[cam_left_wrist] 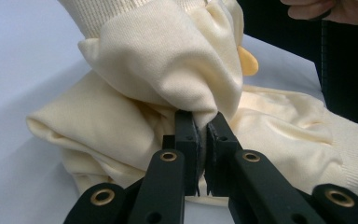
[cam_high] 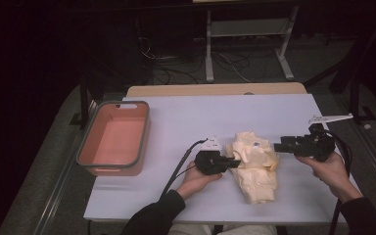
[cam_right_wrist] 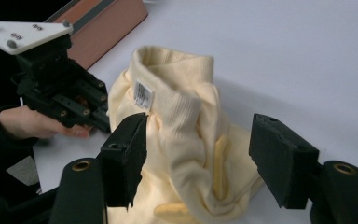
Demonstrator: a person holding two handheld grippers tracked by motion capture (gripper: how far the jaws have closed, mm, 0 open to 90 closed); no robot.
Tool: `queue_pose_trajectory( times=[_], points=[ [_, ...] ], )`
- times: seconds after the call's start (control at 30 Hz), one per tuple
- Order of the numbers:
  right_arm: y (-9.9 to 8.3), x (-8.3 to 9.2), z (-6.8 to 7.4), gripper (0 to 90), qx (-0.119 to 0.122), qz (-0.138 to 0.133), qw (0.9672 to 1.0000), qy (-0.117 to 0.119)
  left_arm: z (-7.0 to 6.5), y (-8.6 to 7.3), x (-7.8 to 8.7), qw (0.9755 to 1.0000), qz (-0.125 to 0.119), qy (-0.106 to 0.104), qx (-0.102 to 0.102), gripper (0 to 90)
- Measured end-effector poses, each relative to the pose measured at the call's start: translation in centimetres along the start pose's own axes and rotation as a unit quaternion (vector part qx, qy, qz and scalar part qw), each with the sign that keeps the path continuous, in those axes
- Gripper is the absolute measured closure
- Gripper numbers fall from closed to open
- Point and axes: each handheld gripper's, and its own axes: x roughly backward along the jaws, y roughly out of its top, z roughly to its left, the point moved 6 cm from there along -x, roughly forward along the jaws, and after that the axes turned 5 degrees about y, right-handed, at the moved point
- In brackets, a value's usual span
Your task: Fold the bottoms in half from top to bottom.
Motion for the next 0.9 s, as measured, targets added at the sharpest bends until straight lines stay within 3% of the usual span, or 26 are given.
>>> queue_pose_trajectory(
  times=[0.47, 0.9],
  points=[
    [2.5, -1.4, -1.1, 39.4, 0.004, 0.013, 0.9997, -0.018, 0.0, 0.0, 0.0, 1.0, 0.0, 0.001, 0.002, 85.2],
    [3.4, -3.5, -3.1, 42.7, -0.022, -0.002, 0.9997, -0.014, 0.0, 0.1, 0.0, 1.0, 0.001, 0.0, 0.005, 85.3]
  ],
)
